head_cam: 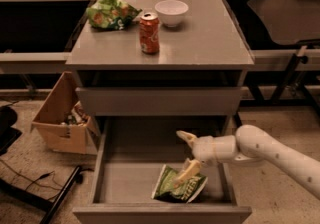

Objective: Place green jalapeno chip bag into middle drawer

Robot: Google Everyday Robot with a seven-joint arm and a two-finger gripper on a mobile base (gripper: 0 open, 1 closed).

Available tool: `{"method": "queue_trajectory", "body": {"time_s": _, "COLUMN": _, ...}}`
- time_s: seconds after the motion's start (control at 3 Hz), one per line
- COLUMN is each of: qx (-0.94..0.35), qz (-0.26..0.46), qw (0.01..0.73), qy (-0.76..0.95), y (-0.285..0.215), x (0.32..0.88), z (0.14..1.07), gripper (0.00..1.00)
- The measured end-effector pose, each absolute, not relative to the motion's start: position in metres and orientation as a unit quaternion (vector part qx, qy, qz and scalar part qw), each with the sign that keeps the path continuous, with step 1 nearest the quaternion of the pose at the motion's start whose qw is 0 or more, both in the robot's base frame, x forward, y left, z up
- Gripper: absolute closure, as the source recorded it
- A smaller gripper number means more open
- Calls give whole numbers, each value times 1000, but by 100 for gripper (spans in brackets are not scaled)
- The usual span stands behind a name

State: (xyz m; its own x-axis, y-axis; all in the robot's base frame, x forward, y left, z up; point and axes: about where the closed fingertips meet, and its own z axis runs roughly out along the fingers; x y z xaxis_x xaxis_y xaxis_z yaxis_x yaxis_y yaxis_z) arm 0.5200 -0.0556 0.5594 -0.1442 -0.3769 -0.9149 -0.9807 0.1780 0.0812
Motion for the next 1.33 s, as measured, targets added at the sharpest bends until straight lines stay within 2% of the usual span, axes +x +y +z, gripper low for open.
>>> {"method": "queue_trajectory", "body": {"time_s": 0.33, "qx": -547, "qz": 330, "qw": 387, "qy": 665, "y": -66, "x": 493, "z": 600, "gripper": 0}}
{"method": "queue_trajectory", "body": {"time_s": 1.0, "qx": -613, "qz": 220, "qw": 227, "qy": 724, "y": -121, "x": 441, "z": 699, "gripper": 0}}
{"method": "queue_trajectory", "body": {"time_s": 1.33, "qx": -612, "qz": 169, "qw": 204, "qy": 745, "y": -142, "x": 426, "z": 744, "gripper": 0}}
